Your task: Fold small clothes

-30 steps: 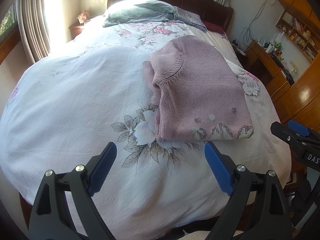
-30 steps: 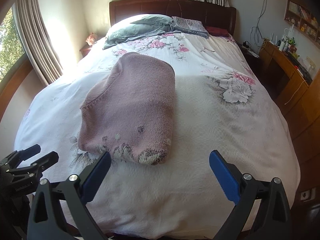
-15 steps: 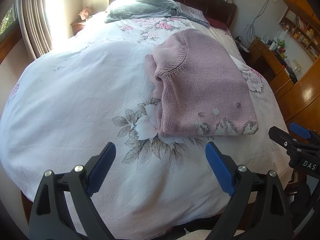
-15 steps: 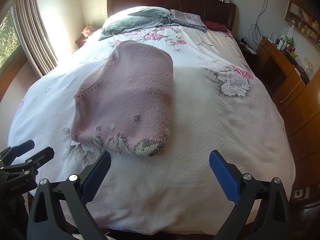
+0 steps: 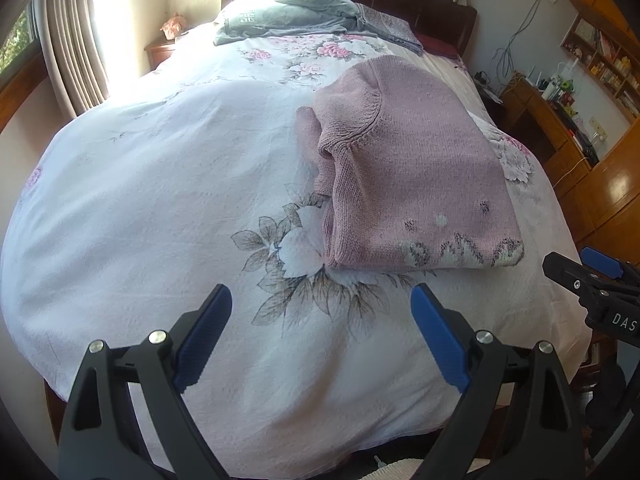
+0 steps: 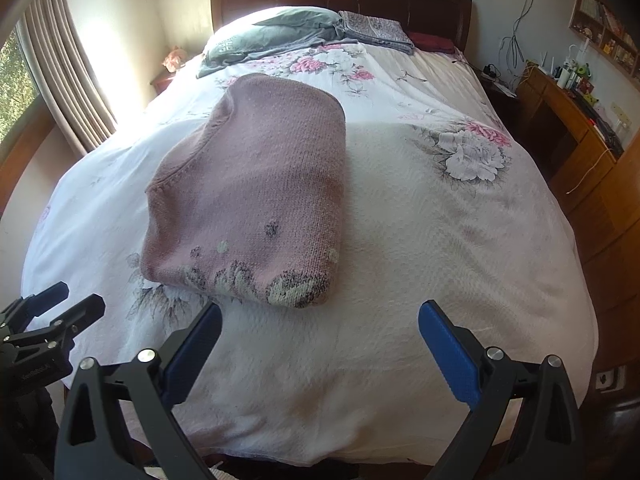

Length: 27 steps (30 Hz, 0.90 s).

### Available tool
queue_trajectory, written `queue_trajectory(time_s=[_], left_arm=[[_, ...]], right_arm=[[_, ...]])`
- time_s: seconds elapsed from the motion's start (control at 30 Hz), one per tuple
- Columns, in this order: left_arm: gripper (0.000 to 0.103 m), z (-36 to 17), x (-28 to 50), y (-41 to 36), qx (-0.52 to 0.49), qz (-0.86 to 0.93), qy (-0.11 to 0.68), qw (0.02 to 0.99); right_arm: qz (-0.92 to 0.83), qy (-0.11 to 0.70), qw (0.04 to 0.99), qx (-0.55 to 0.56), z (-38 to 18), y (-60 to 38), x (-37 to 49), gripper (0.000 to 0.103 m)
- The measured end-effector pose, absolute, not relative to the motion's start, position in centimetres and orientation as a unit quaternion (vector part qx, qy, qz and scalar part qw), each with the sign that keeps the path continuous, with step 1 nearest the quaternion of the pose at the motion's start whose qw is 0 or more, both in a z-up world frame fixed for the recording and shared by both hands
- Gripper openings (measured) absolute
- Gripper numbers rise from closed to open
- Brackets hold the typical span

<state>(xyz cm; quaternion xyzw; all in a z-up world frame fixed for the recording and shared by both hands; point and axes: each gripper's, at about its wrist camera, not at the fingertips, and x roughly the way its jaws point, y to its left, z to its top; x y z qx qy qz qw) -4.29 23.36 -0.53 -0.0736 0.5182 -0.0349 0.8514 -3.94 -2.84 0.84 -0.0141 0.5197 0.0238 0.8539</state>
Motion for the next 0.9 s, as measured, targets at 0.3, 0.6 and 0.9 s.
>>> queue_trajectory(time_s=[0.3, 0.6, 0.9], left_arm=[[0.09, -0.8, -4.23, 23.27, -0.073, -0.035, 0.522, 0.849], [0.09, -0.92, -4.27, 23.25, -0.075, -0.035, 0.523, 0.848], [0.09, -0.79, -4.29, 23.2, -0.075, -0.039, 0.521, 0.849]], right_arm=[[0.018, 0.518, 0.855, -0.017, 0.64, -3.07, -3.96, 0.099], [0.019, 0.515, 0.857, -0.017, 0.59, -2.98, -3.98, 0.099], [0.017, 0.528, 0.849, -0.006, 0.23, -3.35, -3.83, 0.099]])
